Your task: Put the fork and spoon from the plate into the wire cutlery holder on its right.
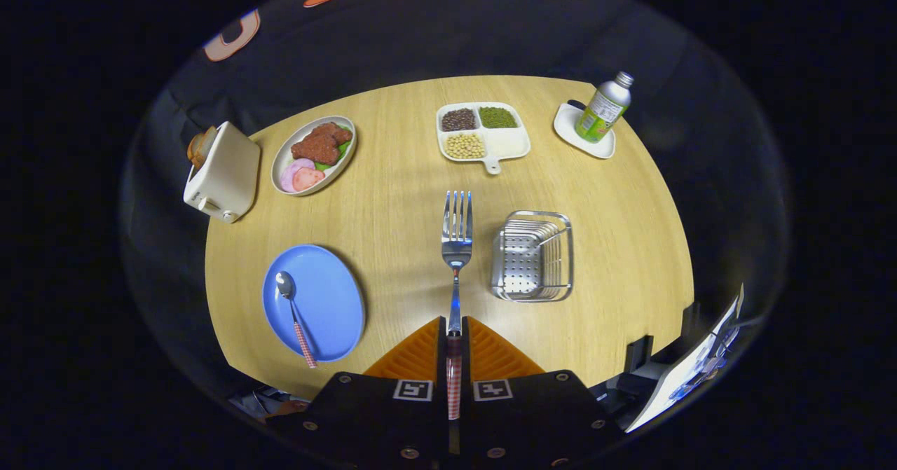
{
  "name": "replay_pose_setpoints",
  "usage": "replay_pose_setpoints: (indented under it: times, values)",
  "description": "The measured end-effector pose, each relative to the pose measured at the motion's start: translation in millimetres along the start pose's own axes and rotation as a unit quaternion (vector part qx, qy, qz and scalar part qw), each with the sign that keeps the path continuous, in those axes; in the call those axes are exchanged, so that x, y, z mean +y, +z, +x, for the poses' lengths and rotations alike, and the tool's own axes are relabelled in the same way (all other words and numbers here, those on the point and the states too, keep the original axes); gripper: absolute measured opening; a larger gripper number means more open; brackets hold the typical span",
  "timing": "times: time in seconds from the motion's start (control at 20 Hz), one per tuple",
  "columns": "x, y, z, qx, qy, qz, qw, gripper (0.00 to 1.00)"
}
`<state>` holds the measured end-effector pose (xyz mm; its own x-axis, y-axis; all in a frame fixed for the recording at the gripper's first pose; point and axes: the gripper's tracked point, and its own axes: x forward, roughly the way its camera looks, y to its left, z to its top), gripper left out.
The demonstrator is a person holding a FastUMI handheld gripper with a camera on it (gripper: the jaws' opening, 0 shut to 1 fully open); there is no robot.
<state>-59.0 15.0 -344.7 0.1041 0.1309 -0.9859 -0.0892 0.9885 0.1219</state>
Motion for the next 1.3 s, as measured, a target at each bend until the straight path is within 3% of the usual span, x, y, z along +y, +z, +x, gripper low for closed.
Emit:
replay_pose_setpoints:
  times: [0.25,0.4,0.7,1.3]
  values:
    - [-48,-8,13,0.060,0.008,-0.010,0.998,0.07]
    - [-54,-14,19,0.107,0.034,-0.023,0.993,0.07]
    - [-59,-19,27,0.228,0.086,-0.021,0.970,0.07]
    - [-79,3,33,0.316,0.082,-0.064,0.943,0.09]
